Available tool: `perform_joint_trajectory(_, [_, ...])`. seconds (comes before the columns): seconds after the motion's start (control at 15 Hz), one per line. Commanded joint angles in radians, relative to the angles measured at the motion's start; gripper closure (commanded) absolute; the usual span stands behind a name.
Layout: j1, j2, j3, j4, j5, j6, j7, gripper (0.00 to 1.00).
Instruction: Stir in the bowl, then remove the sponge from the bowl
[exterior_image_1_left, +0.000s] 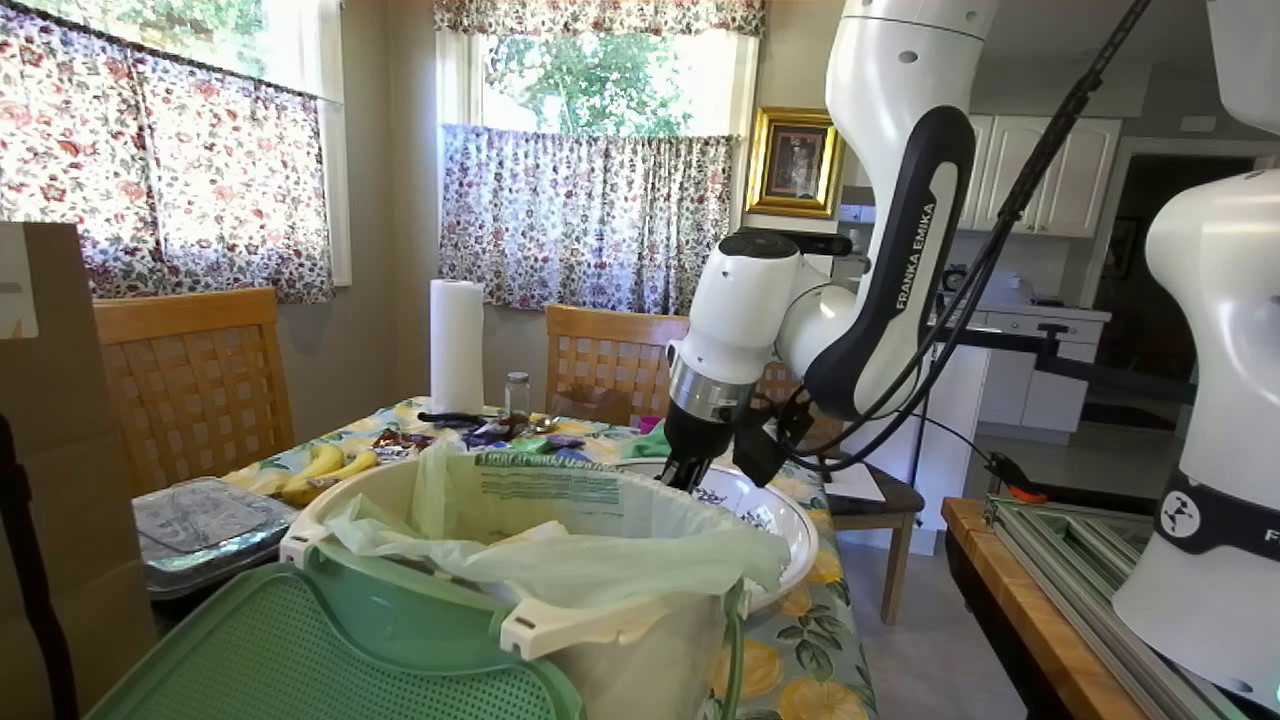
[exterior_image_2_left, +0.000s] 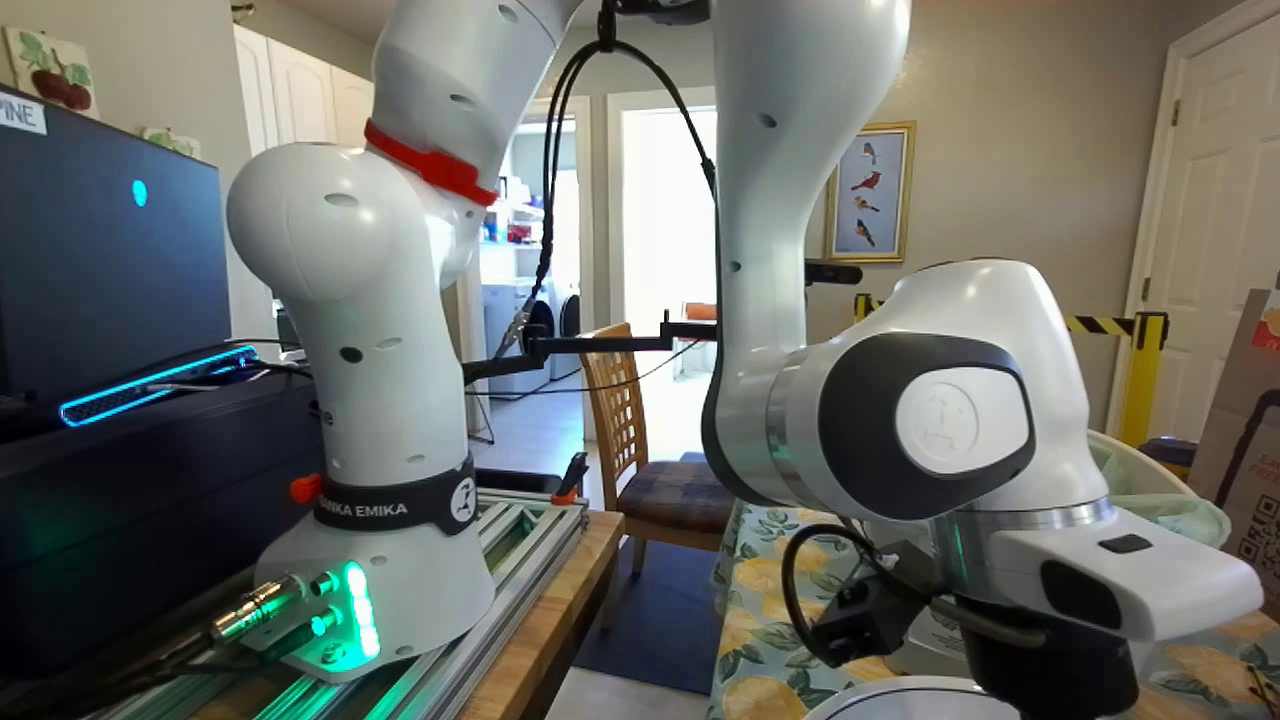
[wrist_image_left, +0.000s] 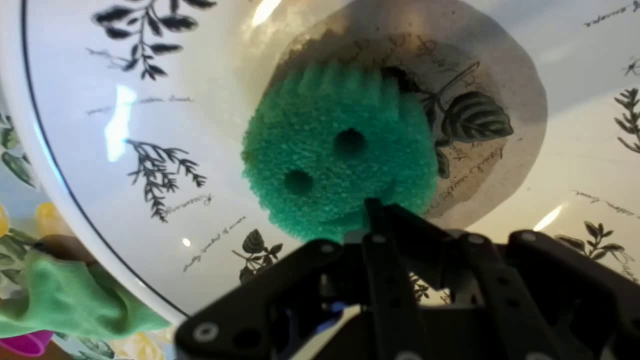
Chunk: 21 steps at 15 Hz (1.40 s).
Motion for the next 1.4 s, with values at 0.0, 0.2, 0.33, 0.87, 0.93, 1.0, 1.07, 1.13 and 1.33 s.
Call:
perform_joint_trajectory(0.0, [-0.035, -0.042, 0.035, -0.027, -0.013, -0.001, -0.025, 0.62])
perform_joint_trajectory(0.2, [-0.066, -0.033, 0.077, -0.006, -0.009, 0.008, -0.031, 0.39])
perform_joint_trajectory(0.33, [-0.083, -0.027, 0.103, 0.004, -0.009, 0.008, -0.033, 0.24])
perform_joint_trajectory(0.87, [-0.188, 0.022, 0.236, 0.056, 0.004, -0.16, -0.074, 0.0])
perform_joint_trajectory(0.93, [-0.18, 0.029, 0.23, 0.065, 0.001, -0.189, -0.075, 0.01])
perform_joint_trajectory(1.0, [-0.167, 0.034, 0.22, 0.076, -0.004, -0.212, -0.075, 0.04])
perform_joint_trajectory(1.07, [-0.161, 0.037, 0.217, 0.084, -0.007, -0.23, -0.078, 0.02])
perform_joint_trajectory(1.13, [-0.151, 0.041, 0.208, 0.094, -0.012, -0.246, -0.077, 0.04])
perform_joint_trajectory(1.33, [-0.133, 0.058, 0.193, 0.119, -0.029, -0.273, -0.073, 0.3])
